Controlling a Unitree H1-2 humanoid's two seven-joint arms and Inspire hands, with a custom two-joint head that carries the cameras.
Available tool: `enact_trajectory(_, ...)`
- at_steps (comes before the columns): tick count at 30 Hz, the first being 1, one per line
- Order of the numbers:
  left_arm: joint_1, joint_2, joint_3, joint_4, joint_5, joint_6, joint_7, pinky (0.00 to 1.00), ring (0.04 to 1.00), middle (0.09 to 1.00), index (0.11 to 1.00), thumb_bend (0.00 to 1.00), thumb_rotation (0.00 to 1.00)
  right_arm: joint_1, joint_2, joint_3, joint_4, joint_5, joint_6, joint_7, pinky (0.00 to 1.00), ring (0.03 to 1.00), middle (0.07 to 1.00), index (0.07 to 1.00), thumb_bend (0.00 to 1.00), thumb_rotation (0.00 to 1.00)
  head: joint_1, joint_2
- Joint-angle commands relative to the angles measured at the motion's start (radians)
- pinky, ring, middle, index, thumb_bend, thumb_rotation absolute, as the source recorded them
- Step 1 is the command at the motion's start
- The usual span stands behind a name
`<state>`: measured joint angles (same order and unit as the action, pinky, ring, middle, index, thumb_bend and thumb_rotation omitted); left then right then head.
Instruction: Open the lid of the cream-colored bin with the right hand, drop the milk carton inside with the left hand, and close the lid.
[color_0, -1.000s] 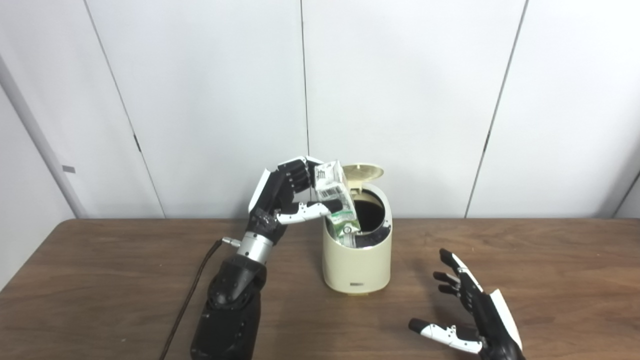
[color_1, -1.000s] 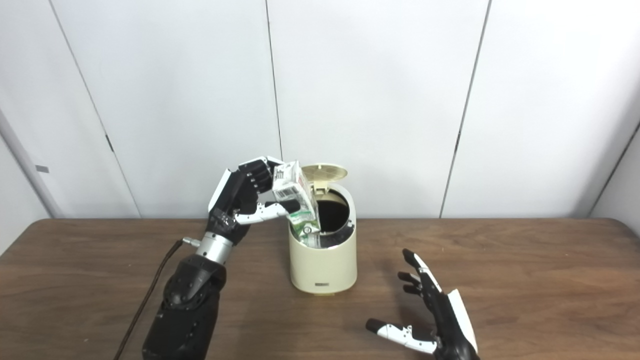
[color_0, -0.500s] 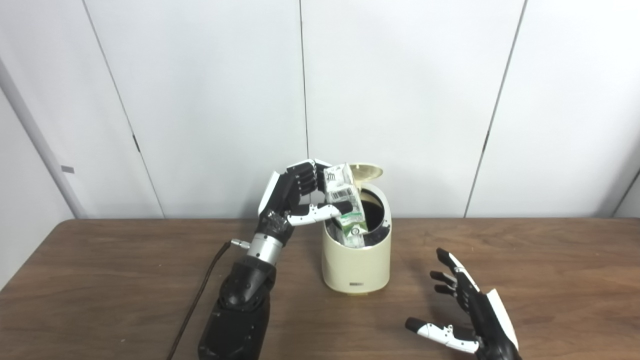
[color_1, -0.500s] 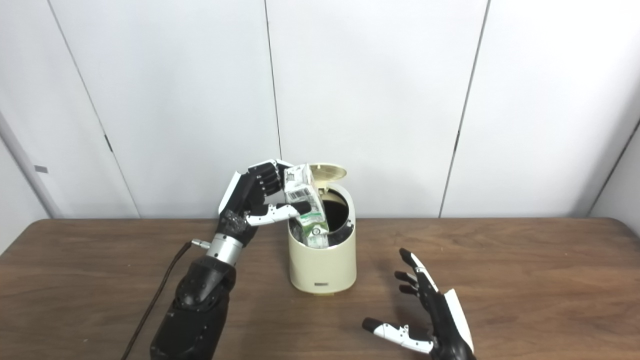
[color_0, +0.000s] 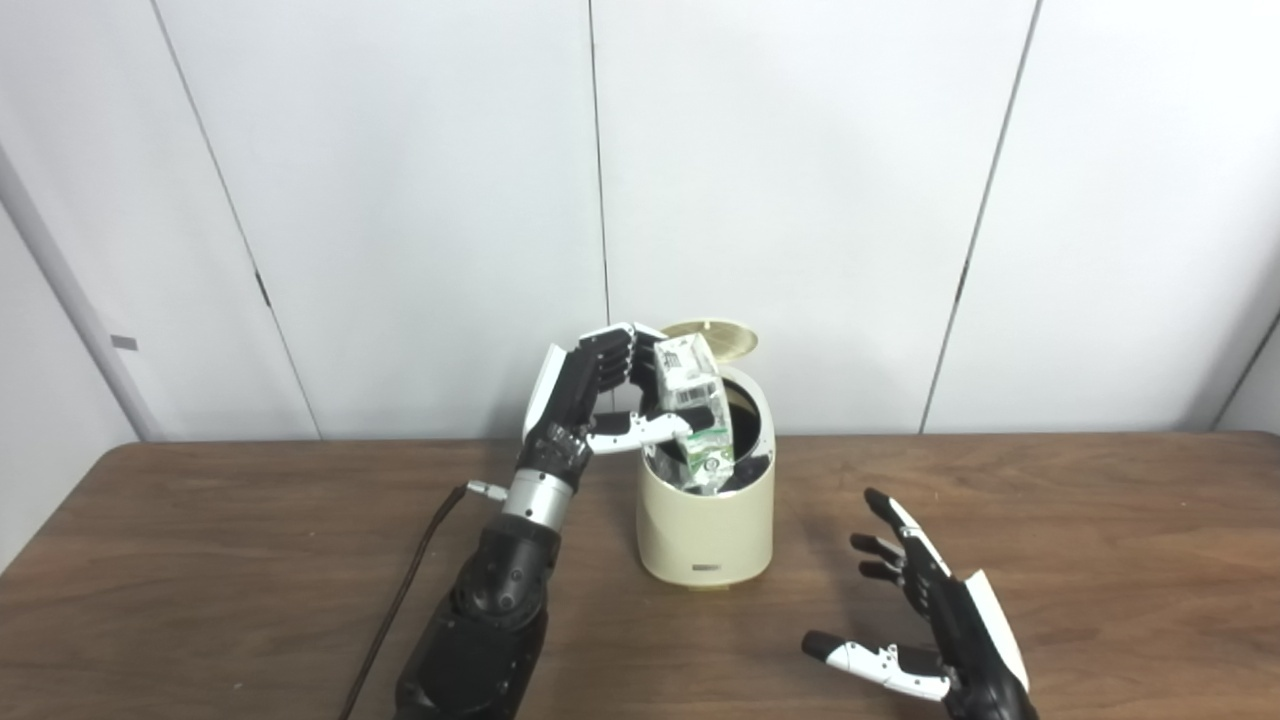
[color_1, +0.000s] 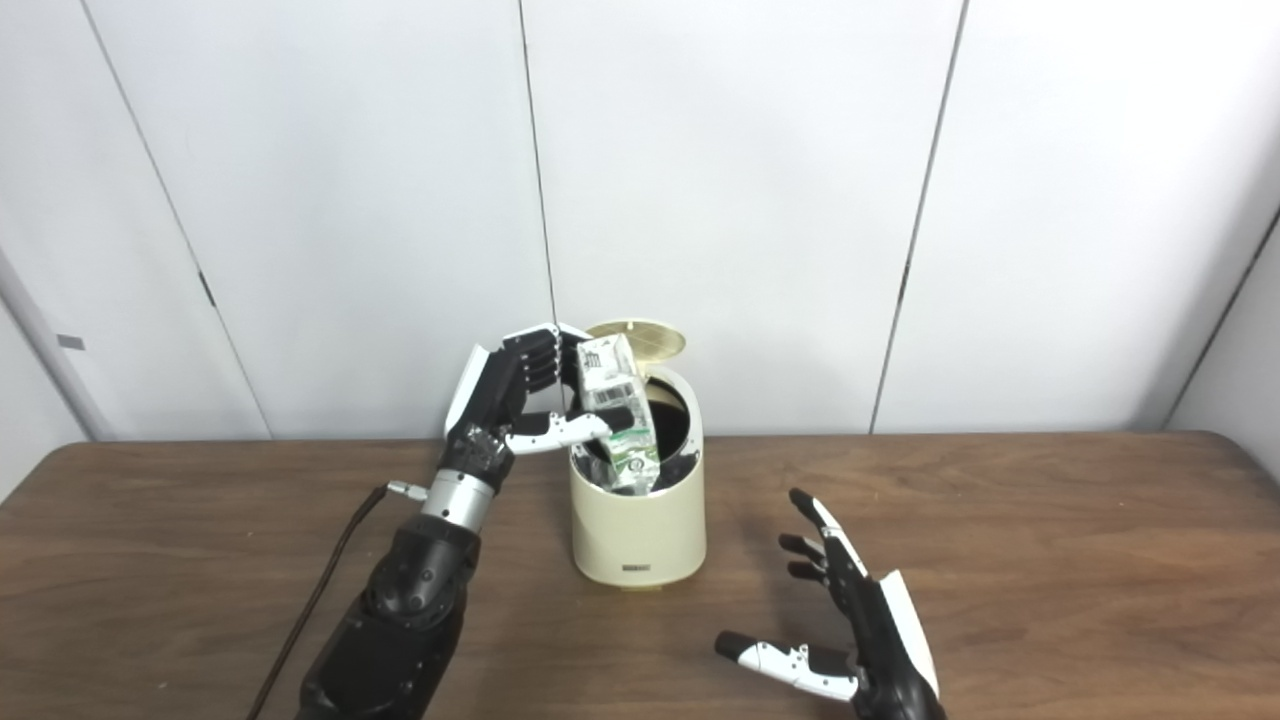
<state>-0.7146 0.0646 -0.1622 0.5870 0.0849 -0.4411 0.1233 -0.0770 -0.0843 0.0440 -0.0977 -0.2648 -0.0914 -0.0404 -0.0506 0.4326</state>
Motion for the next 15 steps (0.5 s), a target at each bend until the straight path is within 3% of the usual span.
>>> enact_trajectory(1,-0.065,0.028,-0.026,-0.006,0.011,-0.029,0.076,0.48,0.451,0.484,0.506,0.5,0.0,-0.016,0.001,0.0,-0.029,0.011,-0.024,-0.002,0.76,0.831,0.949,0.928,0.79,0.31,-0.001,0.003)
enact_trajectory(11,-0.089,0.076,-0.14,0.014,0.013,-0.029,0.222,0.48,0.452,0.483,0.509,0.5,0.0,-0.015,0.006,0.003,-0.035,0.014,-0.018,0.002,0.76,0.821,0.943,0.922,0.79,0.3,-0.001,0.006)
enact_trajectory(15,-0.103,0.103,-0.211,0.02,0.046,-0.029,0.324,0.48,0.452,0.484,0.51,0.5,0.0,-0.015,0.005,0.004,-0.036,0.017,-0.017,0.006,0.76,0.819,0.944,0.925,0.79,0.29,0.003,0.011)
